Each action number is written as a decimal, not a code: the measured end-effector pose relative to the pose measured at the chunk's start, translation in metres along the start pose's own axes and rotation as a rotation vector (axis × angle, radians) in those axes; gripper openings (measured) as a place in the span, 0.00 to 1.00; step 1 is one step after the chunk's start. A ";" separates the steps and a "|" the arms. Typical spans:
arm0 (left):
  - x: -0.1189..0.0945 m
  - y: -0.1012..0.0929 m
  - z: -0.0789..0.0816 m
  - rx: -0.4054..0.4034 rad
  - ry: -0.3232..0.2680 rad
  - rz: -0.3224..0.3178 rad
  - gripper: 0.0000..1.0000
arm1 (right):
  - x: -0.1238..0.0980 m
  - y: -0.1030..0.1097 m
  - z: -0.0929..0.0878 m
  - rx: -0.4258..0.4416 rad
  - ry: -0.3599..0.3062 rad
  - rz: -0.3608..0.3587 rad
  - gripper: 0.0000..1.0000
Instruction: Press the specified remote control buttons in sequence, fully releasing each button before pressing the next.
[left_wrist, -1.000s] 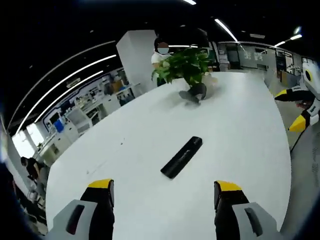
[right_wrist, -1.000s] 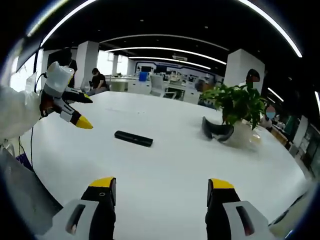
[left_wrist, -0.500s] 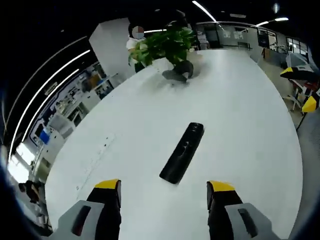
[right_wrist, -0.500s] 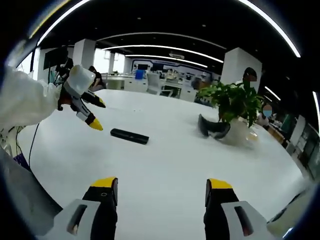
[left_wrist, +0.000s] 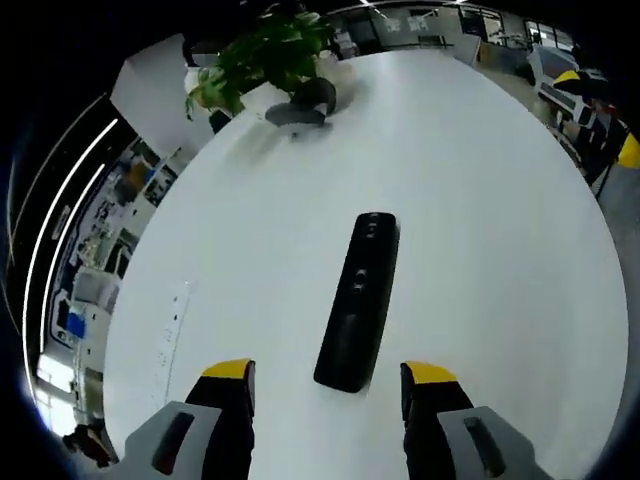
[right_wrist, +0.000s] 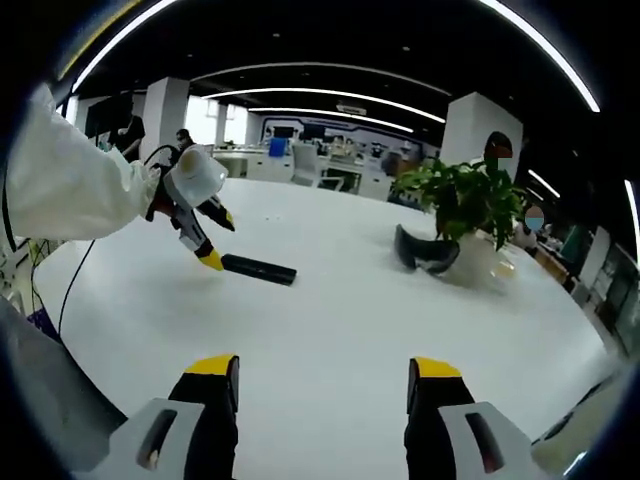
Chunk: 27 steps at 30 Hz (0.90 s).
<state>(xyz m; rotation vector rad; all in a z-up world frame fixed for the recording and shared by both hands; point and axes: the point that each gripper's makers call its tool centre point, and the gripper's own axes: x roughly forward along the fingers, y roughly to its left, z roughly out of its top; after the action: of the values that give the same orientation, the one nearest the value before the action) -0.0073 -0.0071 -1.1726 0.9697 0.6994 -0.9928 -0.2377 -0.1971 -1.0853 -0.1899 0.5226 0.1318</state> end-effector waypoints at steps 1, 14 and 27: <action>0.003 -0.002 -0.002 -0.011 0.012 -0.025 0.60 | 0.000 0.000 0.000 0.001 -0.001 0.000 0.67; 0.013 -0.021 -0.006 0.042 0.107 -0.238 0.44 | 0.001 0.000 -0.001 0.000 0.006 0.002 0.67; 0.016 -0.028 -0.009 0.023 0.171 -0.373 0.38 | 0.002 0.003 -0.002 -0.005 0.016 0.021 0.65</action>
<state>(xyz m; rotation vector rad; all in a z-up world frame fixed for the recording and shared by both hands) -0.0270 -0.0109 -1.1988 0.9710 1.0402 -1.2532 -0.2375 -0.1940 -1.0886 -0.1904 0.5401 0.1521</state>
